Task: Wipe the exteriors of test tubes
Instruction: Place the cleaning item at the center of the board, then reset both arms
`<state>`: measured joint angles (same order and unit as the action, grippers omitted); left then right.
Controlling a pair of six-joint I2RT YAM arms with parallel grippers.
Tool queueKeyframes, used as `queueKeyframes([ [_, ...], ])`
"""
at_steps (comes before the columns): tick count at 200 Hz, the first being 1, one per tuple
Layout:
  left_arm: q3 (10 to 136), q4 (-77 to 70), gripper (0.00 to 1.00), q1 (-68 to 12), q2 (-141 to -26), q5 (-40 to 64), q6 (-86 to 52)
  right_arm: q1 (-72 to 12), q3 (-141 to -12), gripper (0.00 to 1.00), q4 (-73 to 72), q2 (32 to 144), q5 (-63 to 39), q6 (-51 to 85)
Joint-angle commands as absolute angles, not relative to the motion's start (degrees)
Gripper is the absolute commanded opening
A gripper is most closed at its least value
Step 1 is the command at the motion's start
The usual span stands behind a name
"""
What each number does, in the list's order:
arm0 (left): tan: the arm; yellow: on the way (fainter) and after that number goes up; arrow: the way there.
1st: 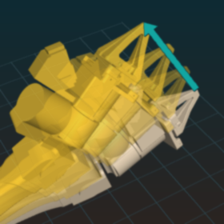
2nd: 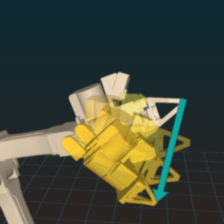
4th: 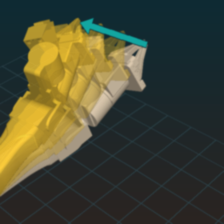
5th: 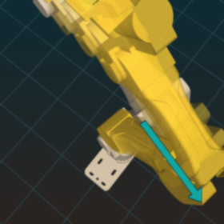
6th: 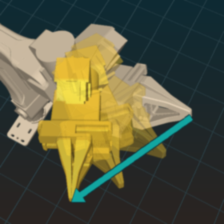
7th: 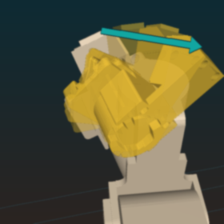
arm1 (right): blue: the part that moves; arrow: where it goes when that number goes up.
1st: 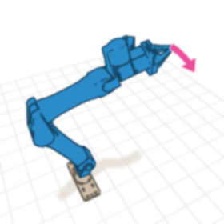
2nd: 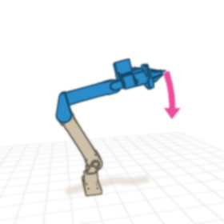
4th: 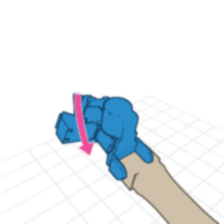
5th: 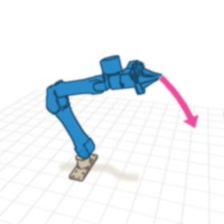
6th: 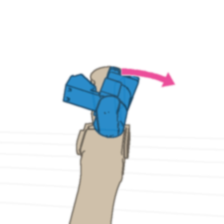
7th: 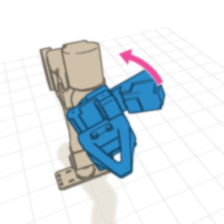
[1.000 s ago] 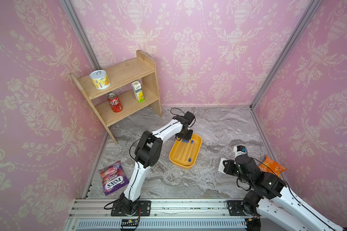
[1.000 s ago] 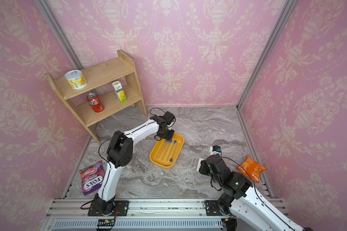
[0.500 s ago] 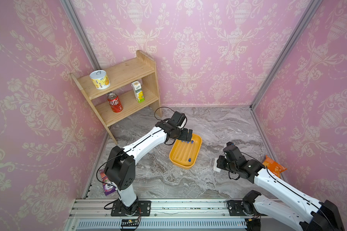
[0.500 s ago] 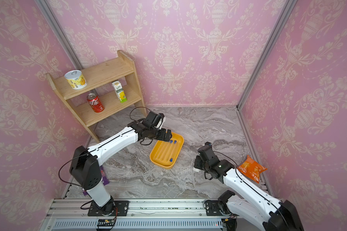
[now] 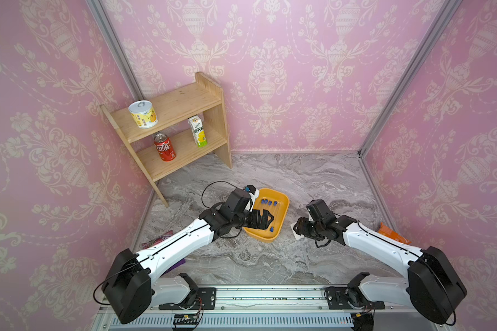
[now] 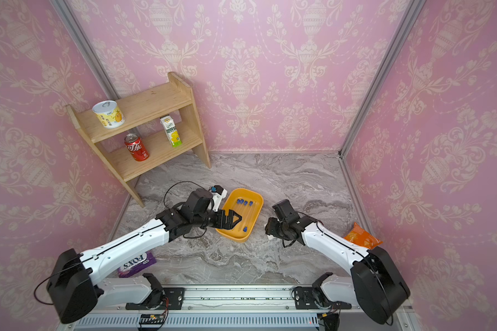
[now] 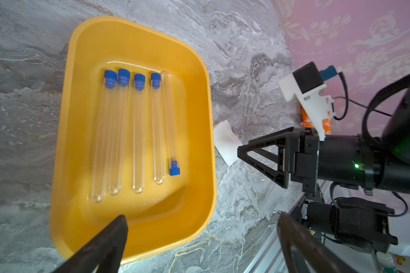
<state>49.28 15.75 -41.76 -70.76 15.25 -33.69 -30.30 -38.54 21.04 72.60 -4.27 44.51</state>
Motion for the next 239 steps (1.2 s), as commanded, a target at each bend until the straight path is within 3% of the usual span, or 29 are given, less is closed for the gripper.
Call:
queueKeyframes([
  [1,45.66,10.13,0.99,-43.54,-66.88,16.15,-36.38,-29.62,-39.95,0.67,21.36,72.68,-4.52,44.65],
  [22,43.91,10.70,0.99,-43.76,-63.95,13.61,-36.04,-29.44,-40.69,0.77,22.20,71.09,-4.80,44.07],
  [38,45.27,14.79,0.99,-43.69,-62.94,7.42,-34.33,-29.42,-42.38,0.99,24.71,69.53,-3.58,42.33],
  [66,47.70,19.54,0.99,-41.58,-62.29,-11.61,-32.34,-29.28,-44.28,1.00,27.90,65.71,3.84,38.26],
  [94,45.03,11.23,0.99,-32.89,-59.80,-14.73,-28.22,-28.53,-44.58,1.00,24.11,60.98,16.66,31.84],
  [106,43.44,7.87,0.99,-29.20,-58.36,-18.30,-27.33,-27.95,-43.87,1.00,19.91,59.43,24.37,28.92],
  [122,42.59,5.19,0.99,-26.69,-58.71,-31.57,-26.35,-27.55,-40.13,1.00,9.35,57.71,32.79,23.98],
  [146,39.02,-8.94,0.99,-24.70,-63.25,-37.68,-7.32,-25.81,-35.05,1.00,-9.96,60.15,37.94,17.22],
  [176,30.15,-31.25,0.99,-19.62,-67.78,-20.06,16.52,-22.59,-42.92,1.00,-1.71,69.38,35.56,7.77],
  [217,27.61,-39.65,0.99,-9.69,-78.28,-12.91,10.55,-17.62,-30.10,1.00,-17.27,62.91,28.55,5.98],
  [239,26.18,-44.82,0.99,-9.00,-83.22,-15.56,13.90,-13.67,-28.30,1.00,-13.79,59.77,25.05,7.27],
])
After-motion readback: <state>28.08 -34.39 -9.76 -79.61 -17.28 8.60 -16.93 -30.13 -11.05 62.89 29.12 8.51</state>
